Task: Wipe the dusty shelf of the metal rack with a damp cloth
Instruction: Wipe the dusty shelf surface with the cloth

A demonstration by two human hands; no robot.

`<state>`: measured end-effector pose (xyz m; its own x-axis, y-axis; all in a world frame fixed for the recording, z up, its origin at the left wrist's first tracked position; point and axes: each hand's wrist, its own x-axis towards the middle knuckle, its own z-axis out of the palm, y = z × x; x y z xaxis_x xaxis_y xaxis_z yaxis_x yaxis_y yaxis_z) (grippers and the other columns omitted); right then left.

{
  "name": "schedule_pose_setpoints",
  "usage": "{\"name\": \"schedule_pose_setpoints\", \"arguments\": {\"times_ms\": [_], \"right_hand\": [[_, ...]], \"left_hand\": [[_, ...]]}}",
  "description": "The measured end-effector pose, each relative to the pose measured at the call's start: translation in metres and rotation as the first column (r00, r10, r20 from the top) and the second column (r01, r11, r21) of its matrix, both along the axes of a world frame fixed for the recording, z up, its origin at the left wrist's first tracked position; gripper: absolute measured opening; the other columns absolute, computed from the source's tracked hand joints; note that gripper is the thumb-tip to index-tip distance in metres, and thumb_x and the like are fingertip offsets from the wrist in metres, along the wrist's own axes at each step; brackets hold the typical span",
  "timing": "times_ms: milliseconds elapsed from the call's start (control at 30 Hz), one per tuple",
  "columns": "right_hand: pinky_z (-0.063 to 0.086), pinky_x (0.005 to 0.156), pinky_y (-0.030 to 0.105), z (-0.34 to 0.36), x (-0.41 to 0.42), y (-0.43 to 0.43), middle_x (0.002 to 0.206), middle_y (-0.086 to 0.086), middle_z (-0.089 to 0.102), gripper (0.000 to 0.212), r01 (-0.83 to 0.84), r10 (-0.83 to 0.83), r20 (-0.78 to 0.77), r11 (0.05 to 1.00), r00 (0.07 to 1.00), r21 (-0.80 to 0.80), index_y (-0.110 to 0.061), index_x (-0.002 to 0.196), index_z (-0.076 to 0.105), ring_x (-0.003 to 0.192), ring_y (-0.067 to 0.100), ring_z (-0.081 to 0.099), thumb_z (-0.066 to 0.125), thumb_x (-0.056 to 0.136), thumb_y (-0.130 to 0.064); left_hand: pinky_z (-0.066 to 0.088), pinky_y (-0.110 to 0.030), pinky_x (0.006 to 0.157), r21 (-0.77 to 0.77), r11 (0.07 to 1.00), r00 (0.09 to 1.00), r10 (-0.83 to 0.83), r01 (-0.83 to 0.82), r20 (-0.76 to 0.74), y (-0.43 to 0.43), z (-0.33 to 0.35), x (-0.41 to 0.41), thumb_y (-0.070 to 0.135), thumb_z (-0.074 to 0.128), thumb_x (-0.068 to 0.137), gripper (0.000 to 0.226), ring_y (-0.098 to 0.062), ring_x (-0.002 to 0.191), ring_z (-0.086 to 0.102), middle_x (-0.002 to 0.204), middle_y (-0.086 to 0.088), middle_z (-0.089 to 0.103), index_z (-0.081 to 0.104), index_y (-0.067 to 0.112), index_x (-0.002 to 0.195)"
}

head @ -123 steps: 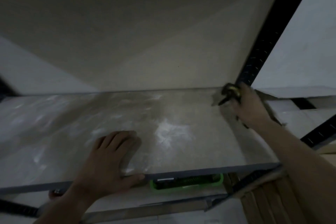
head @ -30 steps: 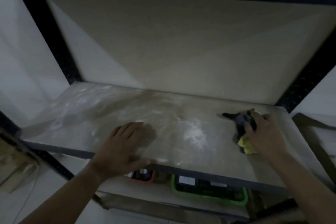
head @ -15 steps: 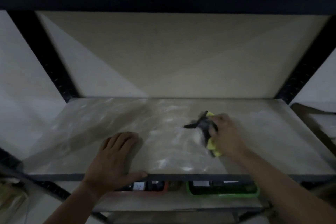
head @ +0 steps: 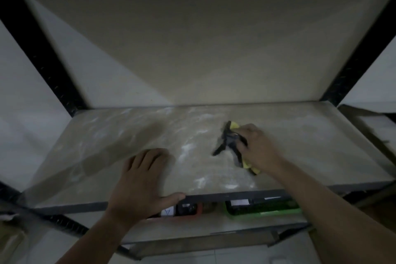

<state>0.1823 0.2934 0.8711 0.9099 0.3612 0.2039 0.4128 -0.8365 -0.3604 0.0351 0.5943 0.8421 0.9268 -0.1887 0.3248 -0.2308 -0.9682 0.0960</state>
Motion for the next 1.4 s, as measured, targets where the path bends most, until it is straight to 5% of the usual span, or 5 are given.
{"name": "schedule_pose_setpoints", "arguments": {"times_ms": [233, 500, 767, 1200, 1400], "right_hand": [[0.047, 0.090, 0.046, -0.001, 0.060, -0.065, 0.126, 0.022, 0.054, 0.042, 0.444, -0.440, 0.062, 0.882, 0.896, -0.160, -0.014, 0.133, 0.054, 0.104, 0.044, 0.054, 0.047, 0.096, -0.033], [0.043, 0.094, 0.028, 0.008, 0.021, -0.009, 0.118, -0.003, 0.059, 0.036, -0.276, 0.277, -0.024, 0.960, 0.960, 0.054, -0.019, 0.121, 0.065, 0.102, 0.016, 0.056, 0.052, 0.087, -0.017], [0.049, 0.090, 0.043, -0.002, 0.117, -0.063, 0.125, 0.022, 0.053, 0.048, 0.427, -0.442, -0.021, 0.877, 0.897, -0.219, -0.017, 0.136, 0.049, 0.105, 0.043, 0.054, 0.048, 0.094, -0.040], [0.043, 0.097, 0.038, -0.008, 0.058, 0.073, 0.130, 0.006, 0.055, 0.040, -0.259, 0.259, -0.009, 0.964, 0.966, -0.053, -0.021, 0.129, 0.059, 0.109, 0.031, 0.053, 0.046, 0.092, -0.022], [0.040, 0.092, 0.023, 0.033, 0.073, -0.058, 0.122, 0.009, 0.065, 0.035, -0.028, 0.010, 0.110, 0.986, 0.994, 0.166, -0.020, 0.125, 0.061, 0.110, 0.028, 0.060, 0.046, 0.093, -0.023]], "left_hand": [[0.045, -0.045, 0.104, -0.017, 1.000, 1.000, 0.013, -0.014, -0.023, 0.000, 0.003, 0.000, 0.092, 0.048, 0.078, 0.096, -0.024, 0.130, 0.053, 0.142, 0.001, 0.053, 0.057, 0.018, 0.139], [0.044, -0.047, 0.107, -0.039, 0.999, 0.997, 0.031, -0.034, -0.071, 0.002, 0.002, -0.001, 0.093, 0.049, 0.077, 0.100, -0.024, 0.133, 0.051, 0.147, 0.003, 0.051, 0.055, 0.019, 0.143], [0.043, -0.040, 0.103, -0.069, 0.997, 0.997, 0.025, -0.029, -0.072, 0.000, 0.007, 0.001, 0.093, 0.051, 0.073, 0.096, -0.023, 0.130, 0.053, 0.142, 0.005, 0.054, 0.060, 0.021, 0.136], [0.038, -0.039, 0.105, -0.032, 0.999, 0.997, 0.018, -0.020, -0.079, 0.000, 0.005, 0.001, 0.092, 0.054, 0.075, 0.096, -0.024, 0.131, 0.052, 0.145, 0.003, 0.053, 0.058, 0.022, 0.140], [0.042, -0.045, 0.105, -0.023, 0.999, 0.995, 0.029, -0.031, -0.095, 0.000, 0.002, 0.000, 0.093, 0.046, 0.079, 0.097, -0.026, 0.133, 0.050, 0.147, 0.000, 0.052, 0.057, 0.019, 0.142]]}}
